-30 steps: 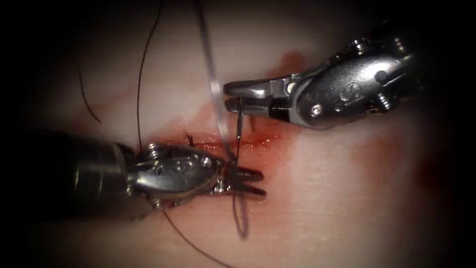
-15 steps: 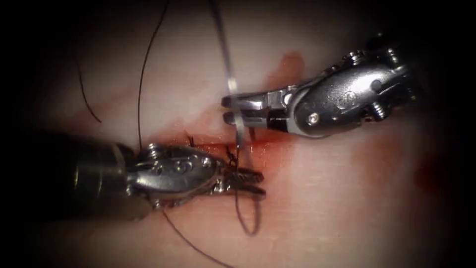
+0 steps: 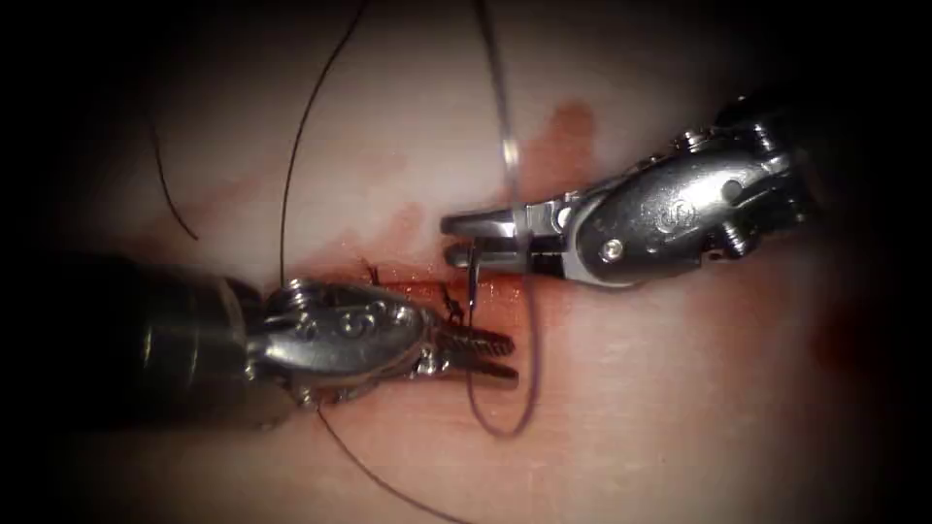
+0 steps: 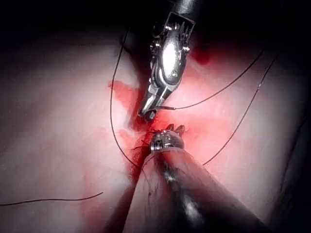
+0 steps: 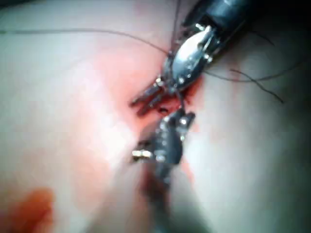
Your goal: Wound Closure
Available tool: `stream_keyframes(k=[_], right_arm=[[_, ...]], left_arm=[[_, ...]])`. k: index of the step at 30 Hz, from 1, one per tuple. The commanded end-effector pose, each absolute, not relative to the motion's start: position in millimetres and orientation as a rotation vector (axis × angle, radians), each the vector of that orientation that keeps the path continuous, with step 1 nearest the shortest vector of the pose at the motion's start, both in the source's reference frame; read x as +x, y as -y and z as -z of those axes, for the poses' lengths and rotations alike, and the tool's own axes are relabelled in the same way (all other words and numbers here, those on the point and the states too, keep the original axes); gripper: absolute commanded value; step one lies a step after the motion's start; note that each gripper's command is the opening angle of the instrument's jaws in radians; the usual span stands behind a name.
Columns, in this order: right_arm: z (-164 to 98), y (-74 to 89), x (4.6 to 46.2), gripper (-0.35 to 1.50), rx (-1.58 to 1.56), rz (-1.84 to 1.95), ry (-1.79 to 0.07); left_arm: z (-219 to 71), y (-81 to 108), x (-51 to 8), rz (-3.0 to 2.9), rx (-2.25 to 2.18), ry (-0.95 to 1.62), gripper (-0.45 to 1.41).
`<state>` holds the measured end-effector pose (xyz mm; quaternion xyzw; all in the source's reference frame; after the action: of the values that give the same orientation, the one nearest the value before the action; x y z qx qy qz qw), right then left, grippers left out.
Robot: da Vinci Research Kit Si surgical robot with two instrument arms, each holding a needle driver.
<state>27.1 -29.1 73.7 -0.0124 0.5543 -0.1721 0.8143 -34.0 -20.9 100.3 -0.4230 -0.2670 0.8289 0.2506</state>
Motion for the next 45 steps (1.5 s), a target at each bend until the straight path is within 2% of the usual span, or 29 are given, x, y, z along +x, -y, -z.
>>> stream_keyframes(k=[1,13,45], right_arm=[[-73.7,28.9,27.7,-0.35,-0.029,0.361,-1.195],[-70.9,25.4,28.3,-0.35,-0.090,0.230,-1.233],[-73.7,21.3,27.9,-0.35,0.282,-0.326,-1.241]], left_arm=[[-100.9,21.3,-34.5,-2.256,-1.152,0.730,0.10],[-101.1,21.5,-34.7,-2.257,-1.151,0.726,0.09],[-101.9,21.8,-34.7,-2.264,-1.151,0.718,0.09]])
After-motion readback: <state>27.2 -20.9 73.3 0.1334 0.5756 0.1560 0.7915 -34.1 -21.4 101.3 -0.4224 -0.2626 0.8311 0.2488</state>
